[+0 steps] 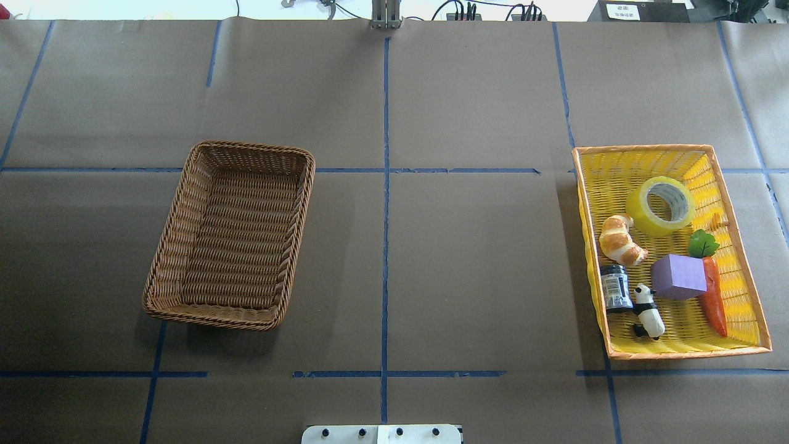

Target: Move tape to another basket

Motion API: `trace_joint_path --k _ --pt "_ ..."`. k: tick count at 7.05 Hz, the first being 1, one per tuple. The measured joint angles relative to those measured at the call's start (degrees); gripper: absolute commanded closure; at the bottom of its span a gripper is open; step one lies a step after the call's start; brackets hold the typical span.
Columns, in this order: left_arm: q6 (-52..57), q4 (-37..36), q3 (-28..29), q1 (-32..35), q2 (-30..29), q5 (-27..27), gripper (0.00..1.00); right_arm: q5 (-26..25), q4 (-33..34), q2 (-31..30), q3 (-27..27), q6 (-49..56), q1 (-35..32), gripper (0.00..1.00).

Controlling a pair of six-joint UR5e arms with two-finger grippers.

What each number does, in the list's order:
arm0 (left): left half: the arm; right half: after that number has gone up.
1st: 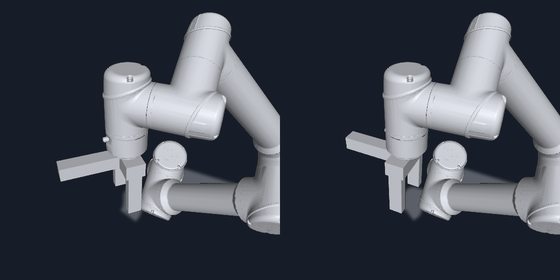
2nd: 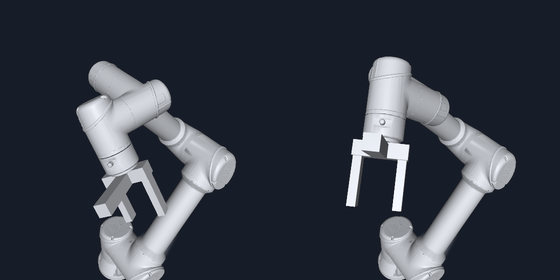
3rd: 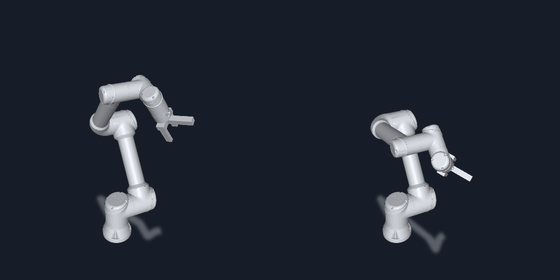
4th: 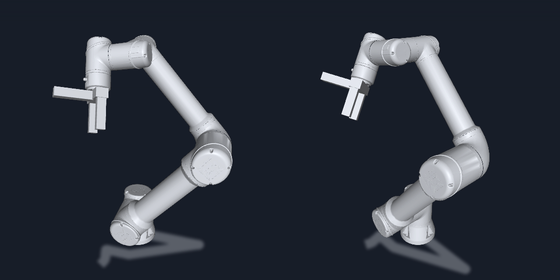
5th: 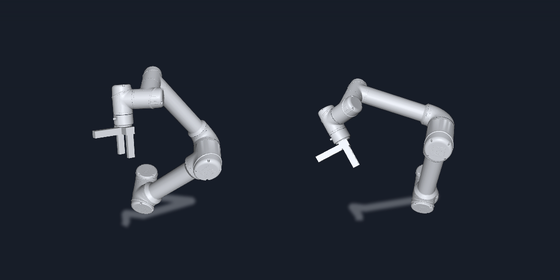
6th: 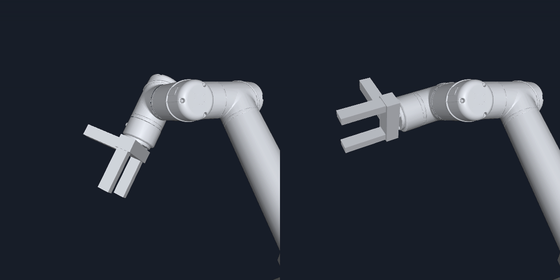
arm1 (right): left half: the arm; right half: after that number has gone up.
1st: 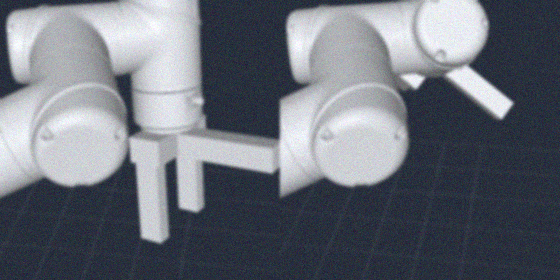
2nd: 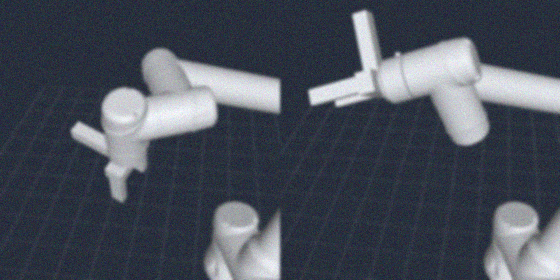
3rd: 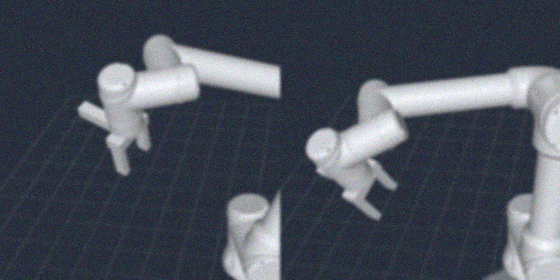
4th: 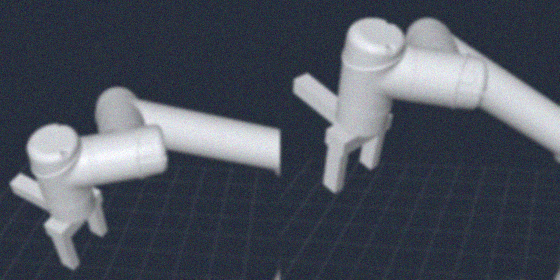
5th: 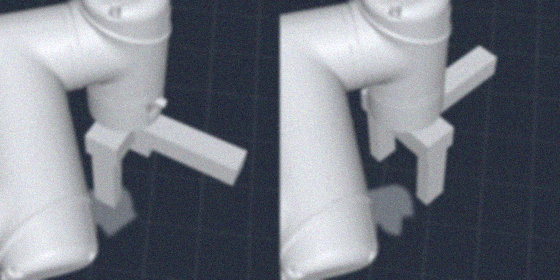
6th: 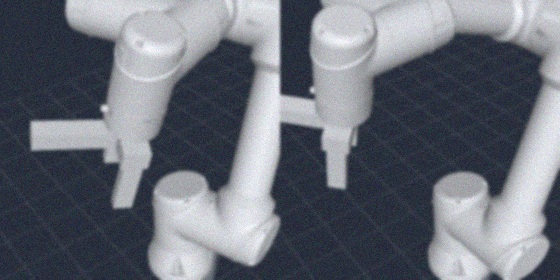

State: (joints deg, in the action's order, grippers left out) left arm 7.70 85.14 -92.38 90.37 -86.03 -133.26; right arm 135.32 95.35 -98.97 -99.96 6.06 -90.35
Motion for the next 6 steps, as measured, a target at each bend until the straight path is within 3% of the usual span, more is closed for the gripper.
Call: trace_joint_path --k 6 --pt "0.0 0.1 0.2 0.0 0.0 -0.1 0.0 0.1 -0.5 0.0 0.1 -0.1 0.0 0.0"
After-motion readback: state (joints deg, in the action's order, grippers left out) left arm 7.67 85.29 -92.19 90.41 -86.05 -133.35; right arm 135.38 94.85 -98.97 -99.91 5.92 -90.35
